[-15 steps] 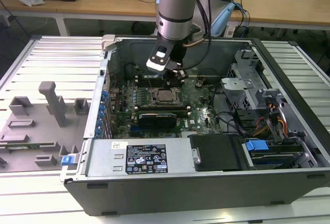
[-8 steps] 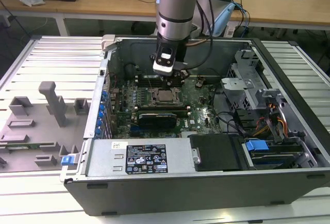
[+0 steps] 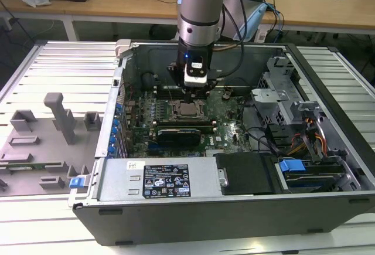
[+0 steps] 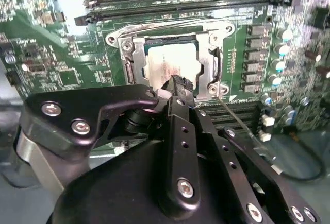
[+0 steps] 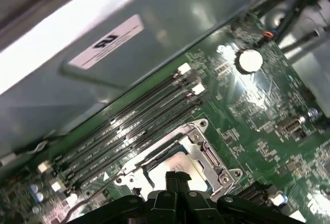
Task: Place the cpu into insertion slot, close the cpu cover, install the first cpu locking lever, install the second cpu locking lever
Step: 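Close the cpu cover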
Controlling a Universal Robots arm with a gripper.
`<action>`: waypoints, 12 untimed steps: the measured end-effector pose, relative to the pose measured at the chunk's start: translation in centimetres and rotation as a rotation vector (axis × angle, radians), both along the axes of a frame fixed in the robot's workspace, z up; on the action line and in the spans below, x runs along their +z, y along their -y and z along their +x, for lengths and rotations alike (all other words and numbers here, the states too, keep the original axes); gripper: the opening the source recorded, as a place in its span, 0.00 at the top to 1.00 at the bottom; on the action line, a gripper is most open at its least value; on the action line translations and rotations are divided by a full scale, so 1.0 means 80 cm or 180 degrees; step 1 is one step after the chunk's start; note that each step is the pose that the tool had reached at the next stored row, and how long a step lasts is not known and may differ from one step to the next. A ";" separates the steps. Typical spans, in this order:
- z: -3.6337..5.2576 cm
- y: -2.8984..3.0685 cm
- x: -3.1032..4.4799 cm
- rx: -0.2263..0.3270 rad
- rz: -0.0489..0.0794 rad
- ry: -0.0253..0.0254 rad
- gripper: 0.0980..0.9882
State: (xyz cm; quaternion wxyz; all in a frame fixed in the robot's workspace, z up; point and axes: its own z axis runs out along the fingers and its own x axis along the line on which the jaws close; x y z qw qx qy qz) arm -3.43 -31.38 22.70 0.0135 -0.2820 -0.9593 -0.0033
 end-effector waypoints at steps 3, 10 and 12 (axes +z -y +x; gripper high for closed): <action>0.000 0.0000 -0.0003 0.0243 0.0000 0.0000 0.99; 0.000 0.0000 -0.0008 0.0750 0.0000 0.0000 0.99; 0.000 0.0000 -0.0010 0.0996 0.0000 0.0003 0.99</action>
